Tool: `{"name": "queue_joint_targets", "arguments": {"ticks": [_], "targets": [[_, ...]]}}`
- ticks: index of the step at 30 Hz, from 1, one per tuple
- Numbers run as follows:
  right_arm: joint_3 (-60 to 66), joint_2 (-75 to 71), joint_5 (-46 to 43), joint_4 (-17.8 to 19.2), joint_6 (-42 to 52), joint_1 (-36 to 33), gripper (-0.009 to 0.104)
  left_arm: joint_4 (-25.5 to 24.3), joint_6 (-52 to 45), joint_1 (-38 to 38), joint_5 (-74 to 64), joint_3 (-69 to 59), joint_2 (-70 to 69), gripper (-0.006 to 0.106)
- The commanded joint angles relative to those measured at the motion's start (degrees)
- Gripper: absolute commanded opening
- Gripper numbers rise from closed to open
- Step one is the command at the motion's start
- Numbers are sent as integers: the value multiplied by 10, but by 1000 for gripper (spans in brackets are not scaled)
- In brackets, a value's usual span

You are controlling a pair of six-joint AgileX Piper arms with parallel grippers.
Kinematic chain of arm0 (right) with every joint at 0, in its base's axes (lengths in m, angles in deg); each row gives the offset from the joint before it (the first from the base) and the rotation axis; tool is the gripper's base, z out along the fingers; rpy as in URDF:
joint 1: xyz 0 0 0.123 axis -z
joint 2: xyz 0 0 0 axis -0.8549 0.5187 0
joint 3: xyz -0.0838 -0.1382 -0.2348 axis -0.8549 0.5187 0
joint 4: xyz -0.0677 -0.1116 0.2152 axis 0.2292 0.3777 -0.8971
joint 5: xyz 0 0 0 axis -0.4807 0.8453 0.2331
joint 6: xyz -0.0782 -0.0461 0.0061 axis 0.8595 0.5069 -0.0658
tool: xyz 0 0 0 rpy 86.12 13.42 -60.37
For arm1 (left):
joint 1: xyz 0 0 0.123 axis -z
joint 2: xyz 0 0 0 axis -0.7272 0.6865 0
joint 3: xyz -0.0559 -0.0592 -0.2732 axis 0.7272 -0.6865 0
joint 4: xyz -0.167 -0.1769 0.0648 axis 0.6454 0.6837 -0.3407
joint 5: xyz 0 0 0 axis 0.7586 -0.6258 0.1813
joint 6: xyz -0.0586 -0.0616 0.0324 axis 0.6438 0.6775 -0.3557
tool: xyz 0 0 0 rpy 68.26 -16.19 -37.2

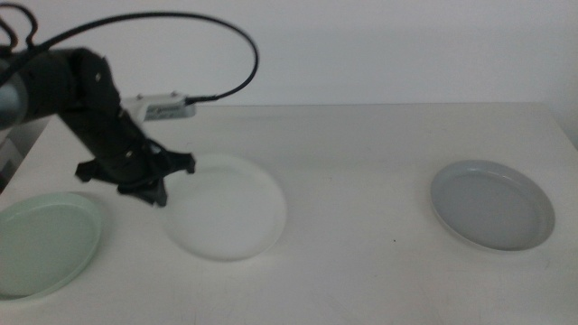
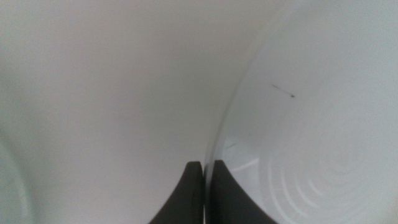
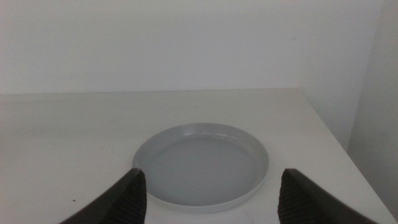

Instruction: Stack the three bowls on top of each other.

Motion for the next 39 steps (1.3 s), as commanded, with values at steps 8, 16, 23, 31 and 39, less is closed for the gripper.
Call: {"name": "queue_joint_targets", "arguments": {"ticks": [8,16,23,31,39], "targets": [[-3,-16,-47,8,6,-1,54,18,43,84,-7,105,-19,0],[-3,-16,-47,8,6,-1,54,23,70,143,-17,166,58,0],[-3,-16,-47,8,6,-1,54,70,65,155,5,176,113,0],[-3,-16,-47,8,6,-1,54,98,52,155,27,176,147,0],[-3,-16,-47,8,6,-1,54,97,50,155,25,176,150,18]]}}
